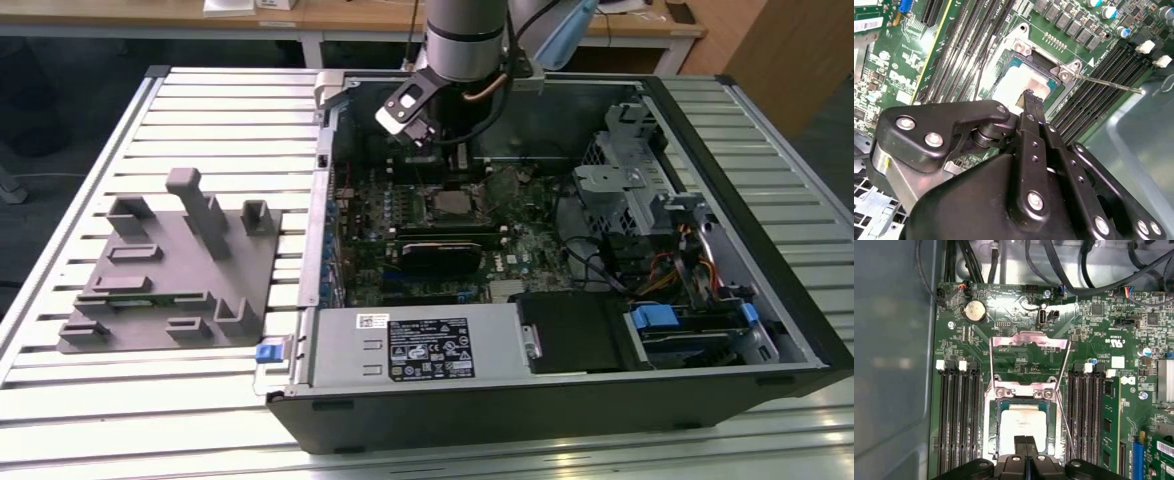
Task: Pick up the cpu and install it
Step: 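Close the cpu cover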
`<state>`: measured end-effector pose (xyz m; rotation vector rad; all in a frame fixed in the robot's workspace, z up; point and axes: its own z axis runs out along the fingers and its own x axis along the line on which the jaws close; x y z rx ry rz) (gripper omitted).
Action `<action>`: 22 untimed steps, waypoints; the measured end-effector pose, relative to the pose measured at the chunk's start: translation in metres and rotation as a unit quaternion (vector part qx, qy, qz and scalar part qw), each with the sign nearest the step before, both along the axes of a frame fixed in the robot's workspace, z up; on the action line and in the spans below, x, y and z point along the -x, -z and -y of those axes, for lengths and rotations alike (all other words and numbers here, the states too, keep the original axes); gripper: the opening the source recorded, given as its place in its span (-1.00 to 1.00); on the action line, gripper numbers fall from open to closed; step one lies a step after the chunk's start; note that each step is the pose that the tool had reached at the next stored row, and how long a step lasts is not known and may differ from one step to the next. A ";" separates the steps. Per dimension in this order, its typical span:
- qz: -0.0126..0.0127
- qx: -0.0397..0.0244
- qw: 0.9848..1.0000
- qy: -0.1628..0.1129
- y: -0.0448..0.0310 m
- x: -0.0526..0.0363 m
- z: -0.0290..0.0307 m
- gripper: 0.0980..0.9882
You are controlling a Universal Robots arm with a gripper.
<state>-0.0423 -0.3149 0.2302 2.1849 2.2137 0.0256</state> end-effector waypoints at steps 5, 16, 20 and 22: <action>0.000 0.000 1.000 0.000 -0.0122 0.0000 0.0000 -0.98; 0.000 0.000 1.000 0.001 -0.0345 0.0001 0.0089 -0.98; 0.000 0.000 1.000 0.001 -0.0345 -0.0029 0.0117 -0.98; 0.000 0.000 1.000 0.001 -0.0345 -0.0086 0.0118 -0.98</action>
